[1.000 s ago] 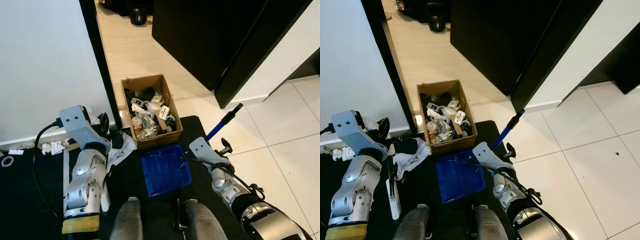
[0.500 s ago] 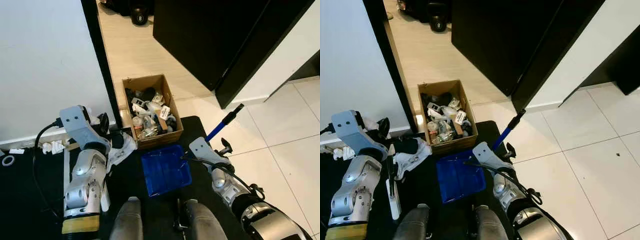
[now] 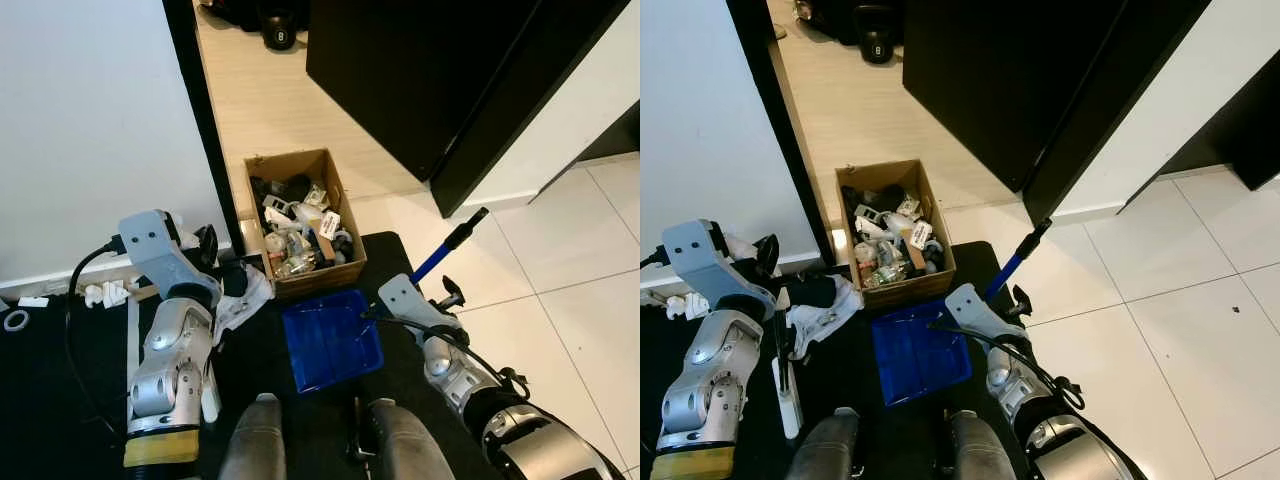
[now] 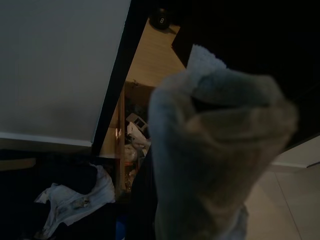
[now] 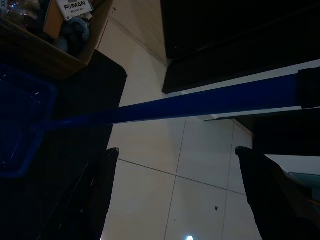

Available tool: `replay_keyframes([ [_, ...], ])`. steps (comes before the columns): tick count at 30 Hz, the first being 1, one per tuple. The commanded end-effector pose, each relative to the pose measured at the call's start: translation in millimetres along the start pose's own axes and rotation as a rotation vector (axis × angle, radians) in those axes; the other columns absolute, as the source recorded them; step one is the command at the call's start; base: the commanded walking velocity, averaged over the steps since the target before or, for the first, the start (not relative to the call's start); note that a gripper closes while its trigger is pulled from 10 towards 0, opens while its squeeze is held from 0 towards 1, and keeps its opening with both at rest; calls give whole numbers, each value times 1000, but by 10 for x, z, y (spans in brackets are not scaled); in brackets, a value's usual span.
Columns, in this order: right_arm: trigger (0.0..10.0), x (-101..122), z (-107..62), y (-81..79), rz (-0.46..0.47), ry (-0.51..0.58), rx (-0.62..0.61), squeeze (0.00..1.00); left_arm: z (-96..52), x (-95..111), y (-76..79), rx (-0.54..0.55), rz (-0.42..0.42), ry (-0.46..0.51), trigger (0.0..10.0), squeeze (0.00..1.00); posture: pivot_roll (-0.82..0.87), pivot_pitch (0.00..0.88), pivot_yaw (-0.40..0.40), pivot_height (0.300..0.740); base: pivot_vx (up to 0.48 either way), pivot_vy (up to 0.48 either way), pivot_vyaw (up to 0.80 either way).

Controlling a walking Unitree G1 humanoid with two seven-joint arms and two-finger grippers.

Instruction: Sweep floor

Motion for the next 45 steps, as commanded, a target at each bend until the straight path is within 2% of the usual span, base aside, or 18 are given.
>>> replay_keyframes([
  [1, 10000, -110, -29, -19, -7, -34, 16, 0, 4, -32, 45, -3, -7, -5, 10000, 0, 126, 211, -104, 740, 0, 0, 0],
  [8, 10000, -99, -18, -5, -7, -33, 14, 0, 30, 3, 36, -5, -2, 5, 10000, 0, 134, 201, -105, 740, 0, 0, 0],
  [16, 10000, -124, -30, -6, -6, -32, 12, 0, -67, 15, -90, 38, 3, 13, 10000, 0, 125, 214, -100, 740, 0, 0, 0],
  [20, 10000, -102, -41, -36, -6, -29, 12, 0, -8, -29, -24, -5, 11, -17, 10000, 0, 101, 210, -74, 740, 0, 0, 0],
  [21, 10000, -81, -45, -56, -5, -28, 14, 0, 46, -13, 12, -24, 21, -23, 10000, 0, 105, 200, -49, 740, 0, 0, 0],
  [25, 10000, -50, -47, -80, -5, -27, 16, 0, 101, 26, 10, -30, 55, -32, 10000, 0, 110, 189, -30, 740, 0, 0, 0],
  [26, 10000, -37, -46, -88, -5, -26, 18, 0, 103, 13, -40, 10, 108, -62, 10000, 0, 111, 183, -25, 740, 0, 0, 0],
  [30, 10000, -33, -45, -89, -5, -26, 18, 0, 99, 8, -59, 27, 127, -74, 10000, 0, 111, 182, -24, 740, 0, 0, 0],
  [32, 10000, -29, -47, -93, -6, -31, 12, 0, 79, -127, -201, 217, 123, -223, 10000, 0, 122, 163, -20, 740, 0, 0, 0],
  [33, 10000, -29, -47, -93, -6, -31, 12, 0, 79, -127, -201, 217, 123, -223, 10000, 0, 122, 163, -20, 740, 0, 0, 0],
  [34, 10000, -29, -45, -92, -4, -33, 13, 0, 60, -177, -262, 296, 110, -288, 10000, 0, 117, 159, -19, 740, 0, 0, 0],
  [35, 10000, -29, -45, -92, -4, -33, 13, 0, 60, -177, -262, 296, 110, -288, 10000, 0, 117, 159, -19, 740, 0, 0, 0],
  [36, 10000, -28, -43, -91, -3, -34, 14, 0, 50, -207, -296, 341, 101, -328, 10000, 0, 116, 158, -19, 740, 0, 0, 0],
  [37, 10000, -29, -40, -87, -2, -35, 15, 0, 61, -208, -319, 350, 47, -325, 10000, 0, 112, 153, -19, 740, 0, 0, 0],
  [38, 10000, -29, -40, -87, -2, -35, 15, 0, 61, -208, -319, 350, 47, -325, 10000, 0, 112, 153, -19, 740, 0, 0, 0],
  [40, 10000, -29, -33, -77, -4, -35, 17, 0, 85, -201, -337, 352, -31, -297, 10000, 0, 109, 149, -16, 740, 0, 0, 0],
  [42, 10000, -21, -21, -66, -12, -26, 28, 0, 93, -155, -297, 267, -146, -233, 10000, 0, 99, 136, -14, 740, 0, 0, 0],
  [45, 10000, -29, -11, -48, -14, -26, 32, 0, 94, -119, -263, 220, -212, -199, 10000, 0, 91, 128, -10, 740, 0, 0, 0],
])
Point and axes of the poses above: a point about 5 cm out from each wrist's last joint towards the gripper, its own z axis pointing out of the wrist towards the gripper, its own x axis along the axis of the wrist's last joint, y = z × x, the point moved 1 cm from there along z, pointing out of the wrist towards the gripper, and after that the axes turned 3 degrees about -z, right-handed, at the moved point
